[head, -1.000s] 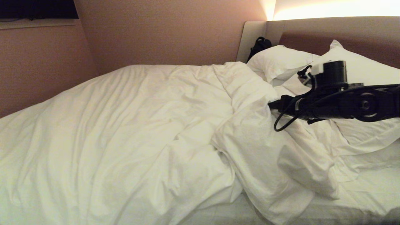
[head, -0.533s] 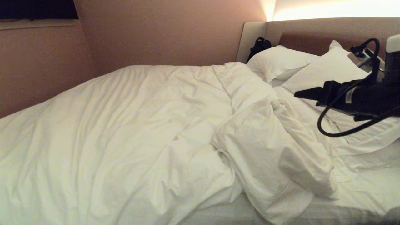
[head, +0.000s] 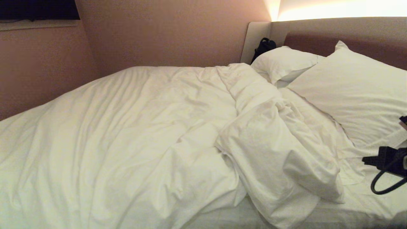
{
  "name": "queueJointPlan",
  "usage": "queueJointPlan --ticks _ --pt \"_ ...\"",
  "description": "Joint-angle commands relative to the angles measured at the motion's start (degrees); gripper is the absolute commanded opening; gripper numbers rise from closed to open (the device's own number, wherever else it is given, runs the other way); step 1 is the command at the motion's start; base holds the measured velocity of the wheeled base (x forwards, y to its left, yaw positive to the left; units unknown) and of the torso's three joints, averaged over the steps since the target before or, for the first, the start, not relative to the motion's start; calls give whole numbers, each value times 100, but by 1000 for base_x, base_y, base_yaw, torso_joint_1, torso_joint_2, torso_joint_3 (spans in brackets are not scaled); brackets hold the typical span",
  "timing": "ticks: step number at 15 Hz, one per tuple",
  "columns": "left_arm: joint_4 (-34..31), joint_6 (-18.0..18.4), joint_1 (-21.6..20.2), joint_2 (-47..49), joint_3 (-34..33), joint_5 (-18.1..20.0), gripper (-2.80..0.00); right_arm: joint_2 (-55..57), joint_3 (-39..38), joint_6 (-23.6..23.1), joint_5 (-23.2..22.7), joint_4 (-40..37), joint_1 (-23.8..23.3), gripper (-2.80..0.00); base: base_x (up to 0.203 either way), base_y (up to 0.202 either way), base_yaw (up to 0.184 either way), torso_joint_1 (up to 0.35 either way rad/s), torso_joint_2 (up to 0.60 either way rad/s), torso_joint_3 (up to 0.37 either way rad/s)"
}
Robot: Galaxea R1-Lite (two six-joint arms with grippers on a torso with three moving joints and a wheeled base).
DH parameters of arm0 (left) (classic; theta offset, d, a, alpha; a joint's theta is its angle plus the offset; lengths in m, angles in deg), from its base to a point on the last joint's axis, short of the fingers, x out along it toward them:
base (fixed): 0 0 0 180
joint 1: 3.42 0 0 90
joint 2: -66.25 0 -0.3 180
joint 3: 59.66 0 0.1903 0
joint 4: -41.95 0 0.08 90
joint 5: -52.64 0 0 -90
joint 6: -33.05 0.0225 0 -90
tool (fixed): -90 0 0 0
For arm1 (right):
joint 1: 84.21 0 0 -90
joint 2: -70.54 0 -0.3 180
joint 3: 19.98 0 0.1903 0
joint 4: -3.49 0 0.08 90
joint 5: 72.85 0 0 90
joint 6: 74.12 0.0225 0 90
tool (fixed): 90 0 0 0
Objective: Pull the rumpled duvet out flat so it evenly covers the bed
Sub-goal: Flatten the corners of the folded blanket
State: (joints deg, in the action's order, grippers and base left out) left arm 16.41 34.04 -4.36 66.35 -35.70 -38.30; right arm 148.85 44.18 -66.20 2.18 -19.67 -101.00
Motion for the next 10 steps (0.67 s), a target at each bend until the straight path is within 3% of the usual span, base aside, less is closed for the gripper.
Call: queueJointPlan --ticks 1,3,7,10 --pt "-2 1 -3 -1 2 -3 -280 -48 -309 -795 -1927 1192 -406 -280 0 0 0 0 0 0" --pt "-2 2 -3 -1 -3 -3 -280 17 -490 -917 -2325 1226 -632 -280 0 0 0 0 0 0" --pt "-2 -2 -3 -1 2 -3 -280 240 -744 -1660 -2382 1228 -643 -280 0 0 0 0 0 0" --pt "-2 2 -3 -1 -7 -3 -280 836 -691 -1838 -2386 1333 -652 -280 0 0 0 0 0 0"
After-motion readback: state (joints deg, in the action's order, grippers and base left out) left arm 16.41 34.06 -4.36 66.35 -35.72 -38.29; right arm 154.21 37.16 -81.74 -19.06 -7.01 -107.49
